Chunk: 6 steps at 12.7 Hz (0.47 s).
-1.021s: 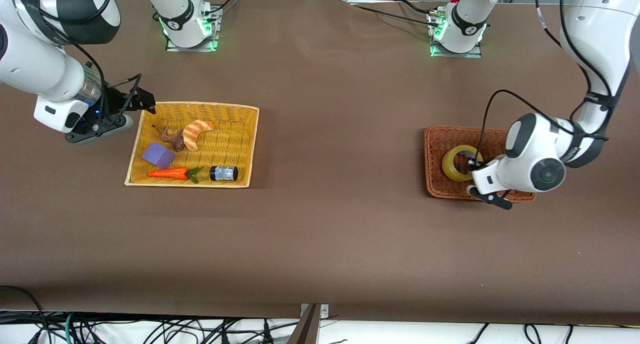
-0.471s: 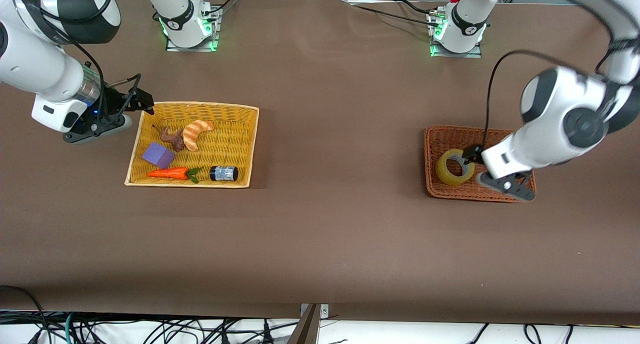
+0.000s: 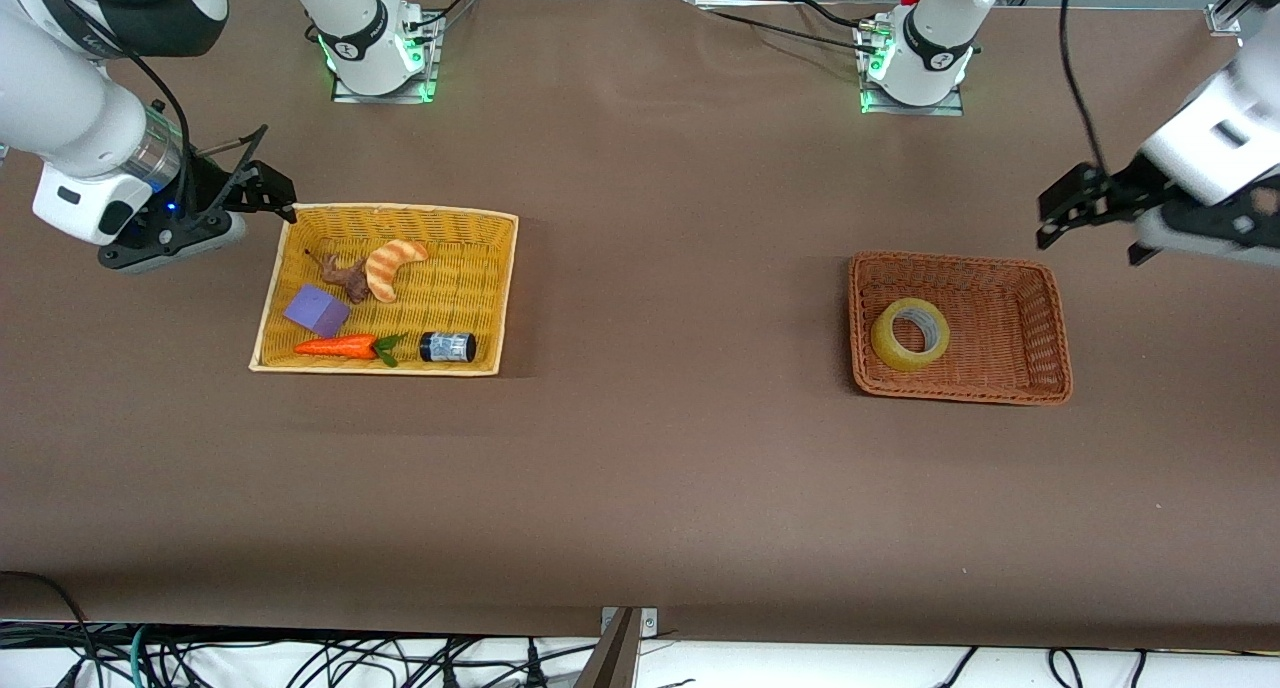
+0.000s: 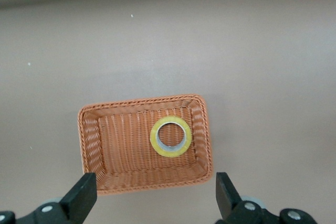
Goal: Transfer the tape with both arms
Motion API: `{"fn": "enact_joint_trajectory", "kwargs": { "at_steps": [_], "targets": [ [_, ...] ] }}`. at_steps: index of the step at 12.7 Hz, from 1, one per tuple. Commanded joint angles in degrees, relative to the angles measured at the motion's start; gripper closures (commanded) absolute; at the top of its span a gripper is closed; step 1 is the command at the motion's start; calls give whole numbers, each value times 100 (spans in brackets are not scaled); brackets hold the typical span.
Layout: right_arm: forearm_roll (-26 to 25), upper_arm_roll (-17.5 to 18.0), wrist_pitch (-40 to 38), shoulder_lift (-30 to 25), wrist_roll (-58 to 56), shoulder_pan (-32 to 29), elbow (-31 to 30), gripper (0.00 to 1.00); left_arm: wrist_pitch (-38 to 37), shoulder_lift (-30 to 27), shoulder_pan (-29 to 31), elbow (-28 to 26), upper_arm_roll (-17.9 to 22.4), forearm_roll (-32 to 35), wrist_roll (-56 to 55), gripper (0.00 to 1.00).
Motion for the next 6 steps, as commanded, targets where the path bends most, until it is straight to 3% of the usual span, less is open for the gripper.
{"fn": "enact_joint_trajectory", "kwargs": {
  "at_steps": [1, 6],
  "targets": [
    [-26, 28, 27, -64, 22, -9, 62, 0, 58, 45, -443, -383, 377, 245, -4, 0],
    [-43, 37, 45, -72, 13, -1, 62, 0, -3, -61, -444, -456, 360, 407, -3, 0]
  ]
}}
